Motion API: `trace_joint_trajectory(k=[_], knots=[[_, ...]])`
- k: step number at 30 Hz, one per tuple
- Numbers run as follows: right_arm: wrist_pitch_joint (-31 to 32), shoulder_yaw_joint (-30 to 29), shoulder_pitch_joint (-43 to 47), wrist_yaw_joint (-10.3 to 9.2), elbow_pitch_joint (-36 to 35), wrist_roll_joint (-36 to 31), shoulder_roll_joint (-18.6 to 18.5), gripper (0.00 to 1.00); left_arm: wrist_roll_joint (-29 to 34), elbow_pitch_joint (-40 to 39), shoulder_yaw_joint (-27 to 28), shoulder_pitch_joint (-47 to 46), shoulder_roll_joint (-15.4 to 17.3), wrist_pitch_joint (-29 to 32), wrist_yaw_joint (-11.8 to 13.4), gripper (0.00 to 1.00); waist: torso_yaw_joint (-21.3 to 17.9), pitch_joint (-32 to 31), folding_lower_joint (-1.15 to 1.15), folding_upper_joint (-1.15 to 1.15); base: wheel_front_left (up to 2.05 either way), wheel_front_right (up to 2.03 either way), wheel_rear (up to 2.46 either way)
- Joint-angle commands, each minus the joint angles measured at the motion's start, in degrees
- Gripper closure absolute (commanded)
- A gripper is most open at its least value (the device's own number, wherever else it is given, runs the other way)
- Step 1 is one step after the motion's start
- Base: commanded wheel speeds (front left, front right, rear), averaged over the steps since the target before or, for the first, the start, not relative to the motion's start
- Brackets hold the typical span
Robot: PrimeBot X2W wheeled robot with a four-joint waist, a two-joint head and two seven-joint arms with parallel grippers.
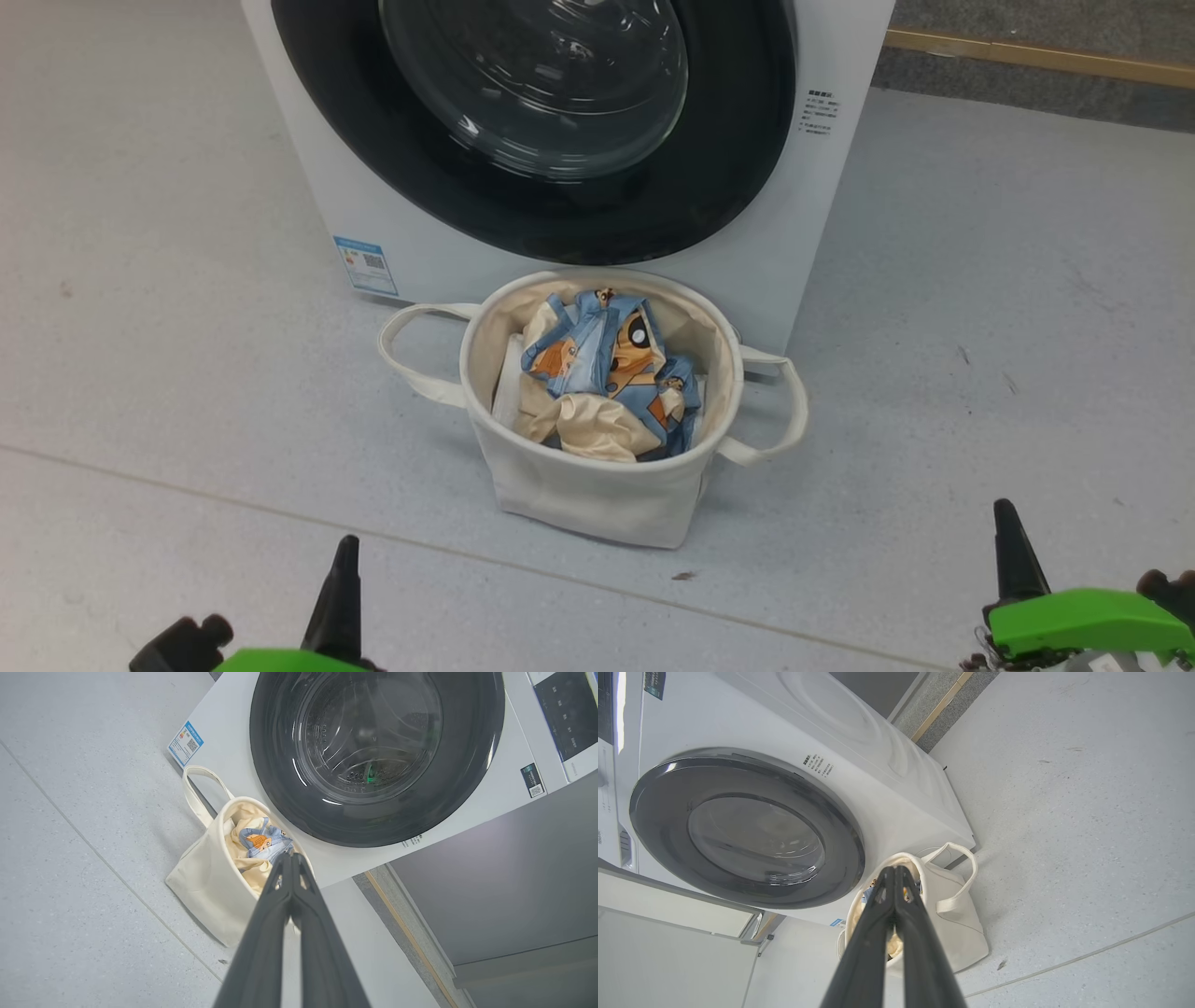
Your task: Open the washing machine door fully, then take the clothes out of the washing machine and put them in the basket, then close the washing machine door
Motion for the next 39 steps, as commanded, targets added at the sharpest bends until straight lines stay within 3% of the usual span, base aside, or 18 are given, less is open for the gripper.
trace_joint_trajectory(k=[1, 39], knots=[[0.45, 0.24, -2.94, 0.0, -1.61, 1.58, -0.34, 1.0, -1.77, -1.67, 1.77, -2.67, 0.87, 0.46, -0.44, 1.0, -0.06, -0.03, 0.0, 0.0, 0.0, 0.0, 0.0], [6.89, -0.95, -4.37, 0.0, -1.0, 24.98, -0.48, 1.0, -27.5, -1.17, 7.4, -4.02, 1.06, 6.81, -2.4, 1.0, -1.78, -0.86, 0.0, 0.0, 0.0, 0.0, 0.0]])
